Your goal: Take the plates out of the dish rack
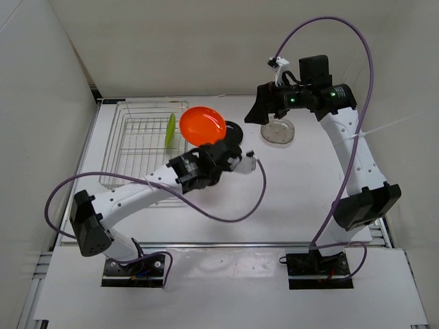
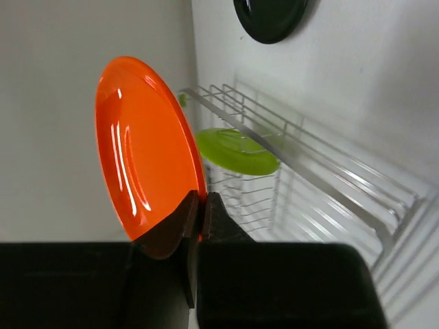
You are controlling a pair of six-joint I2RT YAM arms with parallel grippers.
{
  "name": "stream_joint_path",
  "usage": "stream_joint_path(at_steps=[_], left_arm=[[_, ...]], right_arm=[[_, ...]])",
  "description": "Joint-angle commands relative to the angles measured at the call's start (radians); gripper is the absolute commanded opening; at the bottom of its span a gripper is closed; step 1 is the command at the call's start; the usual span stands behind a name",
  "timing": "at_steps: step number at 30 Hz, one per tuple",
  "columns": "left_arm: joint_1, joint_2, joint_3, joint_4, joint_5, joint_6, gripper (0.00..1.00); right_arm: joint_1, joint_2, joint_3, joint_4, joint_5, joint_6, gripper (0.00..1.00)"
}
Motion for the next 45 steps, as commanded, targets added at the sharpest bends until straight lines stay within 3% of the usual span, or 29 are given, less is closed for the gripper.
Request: stream_joint_path(at_steps=[1, 6, 11, 15, 19, 20, 24, 25, 33, 34, 35, 37, 38, 41, 45], left_arm=[[-0.107, -0.105, -0.089, 0.278, -0.244, 0.320, 0.11], [-0.231, -0.053, -0.074, 0.301, -0.263, 0.354, 0.11], [-0.300, 0.006, -0.030, 0.311, -0.281, 0.342, 0.11], [-0.300, 0.026, -0.011, 0.321, -0.281, 0.330, 0.11], [-0.300, 0.035, -0.011, 0.312, -0.281, 0.307, 0.11], [-0.300, 0.035, -0.011, 0.303, -0.281, 0.307, 0.11], [-0.300, 0.055, 0.008, 0.263, -0.281, 0.269, 0.11], [-0.300, 0.055, 0.022, 0.251, -0.281, 0.259, 0.11], [-0.300, 0.086, 0.061, 0.172, -0.263, 0.180, 0.11], [-0.300, 0.086, 0.071, 0.159, -0.263, 0.179, 0.14], [-0.300, 0.096, 0.090, 0.148, -0.263, 0.157, 0.27], [-0.279, 0.096, 0.117, 0.098, -0.235, 0.131, 0.69], [-0.279, 0.096, 0.155, -0.027, -0.214, 0.085, 0.97], [-0.254, 0.107, 0.194, -0.362, -0.088, -0.016, 1.00], [-0.163, 0.053, 0.151, -0.475, -0.047, -0.074, 1.00]], right_arm=[[0.001, -0.055, -0.029, 0.045, -0.120, 0.035, 1.00], [0.001, -0.055, -0.087, 0.063, -0.139, 0.035, 1.00], [0.001, -0.055, -0.107, 0.083, -0.139, 0.044, 0.90], [0.001, -0.055, -0.107, 0.083, -0.158, 0.044, 0.70], [0.001, -0.055, -0.107, 0.083, -0.159, 0.044, 0.27], [0.001, -0.055, -0.107, 0.083, -0.159, 0.044, 0.22], [0.001, -0.055, -0.129, 0.083, -0.159, 0.053, 0.15], [0.001, -0.064, -0.129, 0.083, -0.159, 0.053, 0.09], [0.001, -0.065, -0.158, 0.102, -0.136, 0.053, 0.00], [0.001, -0.065, -0.158, 0.102, -0.136, 0.064, 0.00], [0.001, -0.065, -0.158, 0.111, -0.136, 0.064, 0.00], [0.001, -0.051, -0.158, 0.120, -0.087, 0.073, 0.00], [0.001, -0.051, -0.158, 0.120, -0.058, 0.087, 0.00], [-0.031, 0.017, -0.106, 0.172, 0.086, 0.154, 0.00], [-0.078, 0.205, 0.046, 0.183, 0.173, 0.228, 0.00]])
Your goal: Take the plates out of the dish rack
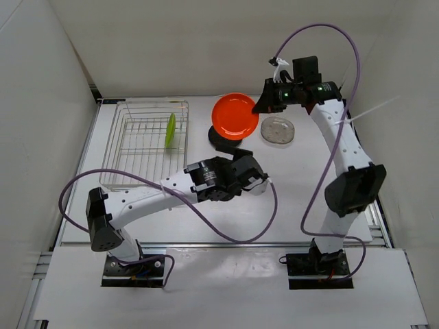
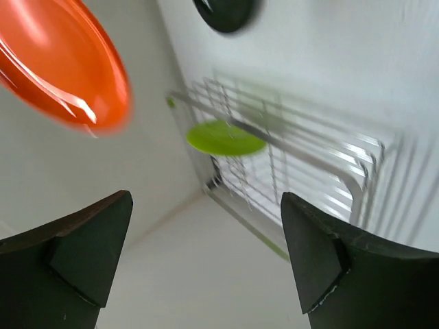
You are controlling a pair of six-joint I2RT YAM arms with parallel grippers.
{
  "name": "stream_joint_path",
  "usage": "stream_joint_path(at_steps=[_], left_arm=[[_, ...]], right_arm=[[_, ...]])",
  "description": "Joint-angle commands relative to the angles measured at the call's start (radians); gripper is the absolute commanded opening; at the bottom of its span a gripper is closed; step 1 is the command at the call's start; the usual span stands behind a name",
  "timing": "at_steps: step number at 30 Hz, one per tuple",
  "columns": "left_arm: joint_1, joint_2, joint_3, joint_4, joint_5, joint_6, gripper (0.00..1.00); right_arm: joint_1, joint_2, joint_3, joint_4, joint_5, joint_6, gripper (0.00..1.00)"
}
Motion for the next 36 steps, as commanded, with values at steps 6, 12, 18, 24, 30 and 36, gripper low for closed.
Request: stream_joint_path(at_steps=[6, 12, 18, 24, 30, 36], left_arm=[[0.419, -0.052, 0.217, -0.208, 0.061, -0.134, 1.00], [0.749, -0.084, 0.361, -0.115, 0.156, -0.218, 1.00], [0.843, -0.160, 0.337, -0.018, 0.181, -0.376, 1.00], [0.864, -0.132, 0.377, -0.049, 0.203, -0.514, 1.00], [0.864, -0.106, 0.364, -0.086, 0.251, -0.634, 1.00], [0.864, -0.124, 0.319, -0.095, 0.285, -0.645, 1.00]], right_arm=[[-0.057, 0.305, 0.170, 0.176, 0.269, 0.102, 0.00], [-0.066, 0.476, 0.243, 0.191, 0.297, 0.140, 0.00], [-0.057, 0.543, 0.243, 0.226, 0.309, 0.185, 0.01], [-0.026, 0.562, 0.232, 0.236, 0.360, 0.176, 0.02], [-0.006, 0.582, 0.212, 0.236, 0.398, 0.176, 0.02], [0.015, 0.600, 0.212, 0.236, 0.421, 0.167, 0.03]])
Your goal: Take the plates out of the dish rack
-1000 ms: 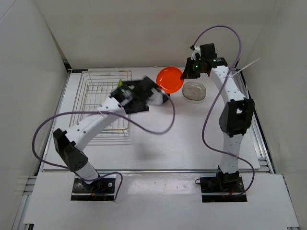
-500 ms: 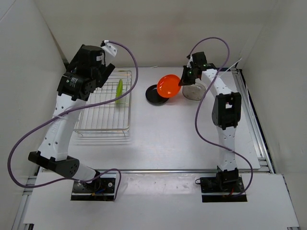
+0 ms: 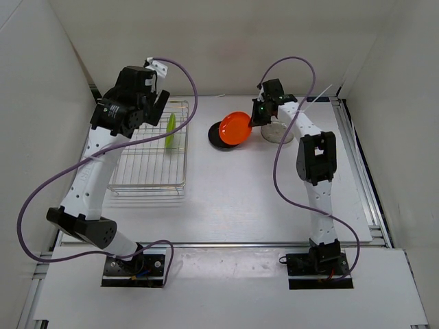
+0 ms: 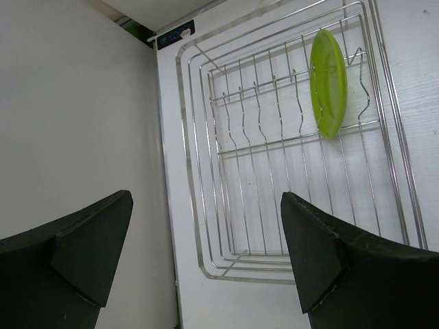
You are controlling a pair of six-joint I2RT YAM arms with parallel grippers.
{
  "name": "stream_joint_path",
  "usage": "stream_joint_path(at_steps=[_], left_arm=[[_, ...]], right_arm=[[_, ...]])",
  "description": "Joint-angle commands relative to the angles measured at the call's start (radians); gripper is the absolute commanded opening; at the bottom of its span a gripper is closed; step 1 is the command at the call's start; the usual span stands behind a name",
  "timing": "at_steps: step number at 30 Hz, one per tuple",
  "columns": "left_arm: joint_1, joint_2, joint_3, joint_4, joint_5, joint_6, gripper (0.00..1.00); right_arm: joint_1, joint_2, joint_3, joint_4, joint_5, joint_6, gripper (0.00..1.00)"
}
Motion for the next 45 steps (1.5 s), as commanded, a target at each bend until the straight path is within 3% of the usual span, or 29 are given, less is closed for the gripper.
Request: stream_joint_path(at_steps=[1, 6, 12, 19, 23, 31, 34, 40, 45], left_arm=[[0.004, -0.033, -0.010, -0.013, 0.040, -0.038, 1.00], [0.004, -0.052, -0.010, -0.037, 0.092, -0.056, 1.00], [0.015, -0.082, -0.050, -0.046, 0.131, -0.075, 1.00], [0.015, -0.104, -0.093, -0.046, 0.131, -0.075, 1.00], [0.025, -0.115, -0.116, -0.037, 0.131, -0.075, 1.00], [0.094, -0.041, -0.162, 0.073, 0.401, -0.133, 1.00], [0.128, -0.009, -0.190, 0.151, 0.560, -0.173, 1.00], [0.180, 0.108, -0.226, 0.332, 0.750, -0.271, 1.00], [0.200, 0.192, -0.262, 0.476, 0.760, -0.334, 0.95]], right_arm=[[0.009, 0.004, 0.028, 0.041, 0.035, 0.004, 0.04], [0.019, 0.013, 0.041, 0.041, 0.058, 0.004, 0.06], [0.028, 0.022, 0.041, 0.041, 0.058, 0.004, 0.19], [0.057, 0.022, 0.041, 0.041, 0.058, -0.005, 0.21], [0.057, 0.003, 0.041, 0.023, 0.058, -0.005, 0.28], [0.057, -0.212, -0.038, -0.006, 0.047, -0.103, 0.71], [0.057, -0.292, -0.067, -0.042, 0.047, -0.143, 0.75], [0.057, -0.425, -0.162, -0.098, 0.056, -0.208, 0.76], [0.057, -0.510, -0.219, -0.098, 0.047, -0.232, 0.76]])
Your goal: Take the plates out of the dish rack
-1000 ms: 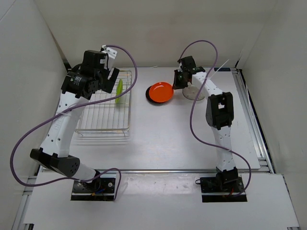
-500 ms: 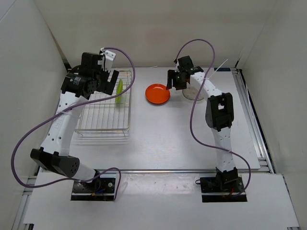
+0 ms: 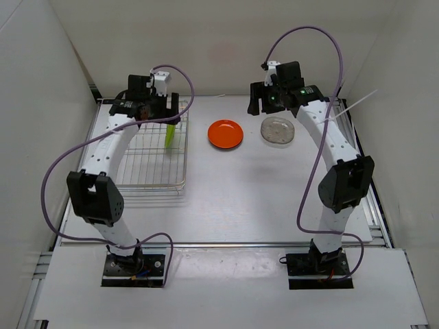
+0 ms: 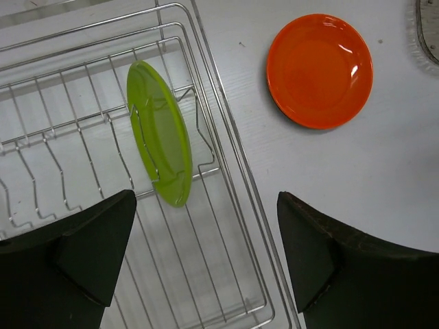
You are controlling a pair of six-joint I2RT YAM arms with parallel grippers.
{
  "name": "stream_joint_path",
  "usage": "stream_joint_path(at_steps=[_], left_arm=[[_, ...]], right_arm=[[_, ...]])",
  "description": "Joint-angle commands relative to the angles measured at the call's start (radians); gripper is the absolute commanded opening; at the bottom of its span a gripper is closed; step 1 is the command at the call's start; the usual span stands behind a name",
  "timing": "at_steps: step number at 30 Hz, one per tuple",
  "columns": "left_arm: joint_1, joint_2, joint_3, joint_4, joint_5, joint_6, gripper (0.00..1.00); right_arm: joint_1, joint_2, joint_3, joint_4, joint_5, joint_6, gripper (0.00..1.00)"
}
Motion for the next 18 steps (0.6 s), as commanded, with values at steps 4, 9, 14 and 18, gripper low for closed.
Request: stream_joint_path(at_steps=[4, 9, 14, 18], left_arm=[[0.029, 0.097, -0.014, 0.180, 0.042, -0.113, 0.90], [0.049, 0.177, 0.019, 0.180, 0.044, -0.153, 0.77], [0.049, 0.207, 0.010, 0.169, 0.033, -0.173, 0.73], [0.049, 0.216, 0.010, 0.169, 0.021, -0.173, 0.61]], right_arm=[[-0.001, -0.060, -0.032, -0.024, -0.006, -0.042, 0.75], [-0.001, -0.069, -0.032, -0.033, -0.017, -0.042, 0.74], [-0.001, -0.069, -0.022, -0.033, -0.035, -0.042, 0.74], [-0.001, -0.060, -0.013, -0.033, -0.035, -0.033, 0.74]])
